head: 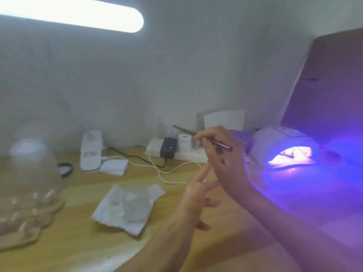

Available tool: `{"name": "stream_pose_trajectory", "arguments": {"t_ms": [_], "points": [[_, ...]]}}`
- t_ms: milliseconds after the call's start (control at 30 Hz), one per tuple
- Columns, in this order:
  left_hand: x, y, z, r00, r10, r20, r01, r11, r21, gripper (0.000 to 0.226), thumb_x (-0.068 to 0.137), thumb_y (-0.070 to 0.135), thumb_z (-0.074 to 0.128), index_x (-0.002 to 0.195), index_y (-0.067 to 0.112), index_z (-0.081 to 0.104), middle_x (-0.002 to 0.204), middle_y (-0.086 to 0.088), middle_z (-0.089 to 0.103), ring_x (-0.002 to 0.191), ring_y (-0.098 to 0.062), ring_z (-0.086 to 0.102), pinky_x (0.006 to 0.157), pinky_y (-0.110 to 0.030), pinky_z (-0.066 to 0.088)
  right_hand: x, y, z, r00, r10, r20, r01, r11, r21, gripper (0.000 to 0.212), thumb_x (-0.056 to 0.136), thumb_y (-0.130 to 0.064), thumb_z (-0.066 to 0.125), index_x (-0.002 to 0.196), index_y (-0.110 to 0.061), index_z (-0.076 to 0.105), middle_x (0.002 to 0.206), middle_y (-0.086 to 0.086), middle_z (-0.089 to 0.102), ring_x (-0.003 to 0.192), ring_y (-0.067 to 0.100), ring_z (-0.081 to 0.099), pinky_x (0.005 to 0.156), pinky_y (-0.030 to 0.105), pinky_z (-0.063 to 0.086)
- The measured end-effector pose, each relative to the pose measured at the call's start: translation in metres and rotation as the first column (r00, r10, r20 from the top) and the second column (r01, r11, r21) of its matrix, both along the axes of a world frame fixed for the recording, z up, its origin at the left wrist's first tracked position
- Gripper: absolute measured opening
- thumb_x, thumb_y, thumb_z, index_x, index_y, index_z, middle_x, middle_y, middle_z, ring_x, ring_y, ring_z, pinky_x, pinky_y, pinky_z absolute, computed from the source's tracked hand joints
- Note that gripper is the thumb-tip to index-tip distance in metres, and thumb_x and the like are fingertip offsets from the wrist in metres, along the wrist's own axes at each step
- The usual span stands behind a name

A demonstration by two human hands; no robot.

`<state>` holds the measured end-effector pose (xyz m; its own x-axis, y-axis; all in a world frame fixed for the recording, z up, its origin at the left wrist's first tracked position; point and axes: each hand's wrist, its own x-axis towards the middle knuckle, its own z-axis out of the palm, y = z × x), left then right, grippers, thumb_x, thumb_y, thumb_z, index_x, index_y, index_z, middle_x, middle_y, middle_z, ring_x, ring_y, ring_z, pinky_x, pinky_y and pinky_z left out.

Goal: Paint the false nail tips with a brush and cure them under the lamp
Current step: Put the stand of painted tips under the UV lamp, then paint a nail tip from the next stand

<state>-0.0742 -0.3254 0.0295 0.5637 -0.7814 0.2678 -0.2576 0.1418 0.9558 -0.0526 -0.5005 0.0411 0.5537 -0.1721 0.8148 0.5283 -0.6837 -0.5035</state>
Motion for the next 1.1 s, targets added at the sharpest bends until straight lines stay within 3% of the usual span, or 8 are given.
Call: {"name": "stream_pose_trajectory", "arguments": {"t_ms": [100,200,400,567,733,867,1000,1100], "points": [[0.010,0.073,-0.012,0.931,0.155,0.331,-0.143,0.988,-0.062,0.054,0.080,0.049,0.055,0.133,0.055,0.044,0.130,0.028,0.057,0.103,-0.002,0.064,0.074,-0.013,0.048,0.010,0.018,-0.004,0.993,0.107,-0.057,-0.102,0.991,0.085,0.015,0.098,-0.025,0.054,0.096,-0.035,0.064,0.089,-0.011,0.066,0.079,0.012,0.064,0.057,0.030,0.050],[0.032,0.149,-0.016,0.784,0.402,0.472,-0.390,0.912,-0.129,0.044,0.075,0.068,0.066,0.117,0.064,0.055,0.105,0.029,0.067,0.077,0.005,0.064,0.054,-0.012,0.048,0.017,0.030,-0.015,0.975,0.211,-0.066,-0.193,0.958,0.211,0.014,0.092,-0.019,0.063,0.087,-0.033,0.065,0.076,-0.006,0.066,0.066,0.010,0.062,0.050,0.021,0.045],[0.059,0.273,-0.027,0.319,0.739,0.593,-0.849,0.501,-0.168,0.076,0.059,0.054,0.076,0.126,0.043,0.041,0.112,0.021,0.054,0.098,-0.002,0.054,0.075,-0.015,0.041,0.023,0.052,-0.036,0.934,0.358,-0.014,-0.306,0.818,0.487,0.016,0.096,-0.021,0.057,0.081,-0.028,0.055,0.061,0.000,0.061,0.049,0.013,0.053,0.044,0.019,0.042],[0.086,0.308,-0.056,0.409,0.668,0.621,-0.908,0.366,0.204,0.104,0.046,0.044,0.095,0.130,0.042,0.033,0.118,0.004,0.055,0.104,-0.018,0.054,0.090,-0.036,0.042,0.028,0.050,-0.051,0.940,0.336,-0.059,-0.216,0.719,0.660,0.035,0.102,-0.011,0.047,0.077,-0.033,0.058,0.059,-0.005,0.061,0.052,0.006,0.054,0.044,0.015,0.040],[0.106,0.315,-0.066,0.546,0.679,0.490,-0.837,0.463,0.291,0.082,0.062,0.015,0.092,0.121,0.042,0.041,0.091,0.009,0.071,0.097,-0.002,0.063,0.078,-0.010,0.042,0.030,0.044,-0.051,0.920,0.391,-0.011,-0.224,0.549,0.805,0.047,0.102,-0.007,0.044,0.069,-0.033,0.065,0.056,-0.012,0.059,0.051,0.000,0.055,0.041,0.012,0.036],[0.102,0.314,-0.059,0.584,0.659,0.475,-0.810,0.517,0.278,0.075,0.050,0.039,0.089,0.112,0.043,0.048,0.088,0.017,0.074,0.087,0.007,0.065,0.075,0.003,0.041,0.031,0.046,-0.053,0.901,0.433,0.000,-0.232,0.483,0.844,0.037,0.101,-0.007,0.043,0.076,-0.029,0.057,0.055,-0.009,0.056,0.053,0.002,0.055,0.041,0.014,0.036],[0.088,0.313,-0.053,0.682,0.602,0.416,-0.730,0.599,0.329,0.089,0.043,0.063,0.089,0.120,0.045,0.047,0.087,0.004,0.076,0.086,-0.004,0.071,0.087,-0.029,0.051,0.030,0.047,-0.051,0.881,0.472,0.009,-0.254,0.458,0.852,0.034,0.100,-0.006,0.041,0.075,-0.026,0.053,0.057,-0.008,0.053,0.053,0.004,0.054,0.042,0.015,0.036],[0.069,0.290,-0.054,0.772,0.487,0.408,-0.627,0.689,0.363,0.085,0.052,0.062,0.088,0.122,0.041,0.046,0.092,0.002,0.074,0.087,-0.009,0.072,0.084,-0.019,0.050,0.030,0.049,-0.050,0.867,0.499,0.001,-0.247,0.428,0.870,0.031,0.101,-0.009,0.040,0.075,-0.023,0.051,0.057,-0.005,0.054,0.052,0.006,0.053,0.042,0.016,0.036]]}}
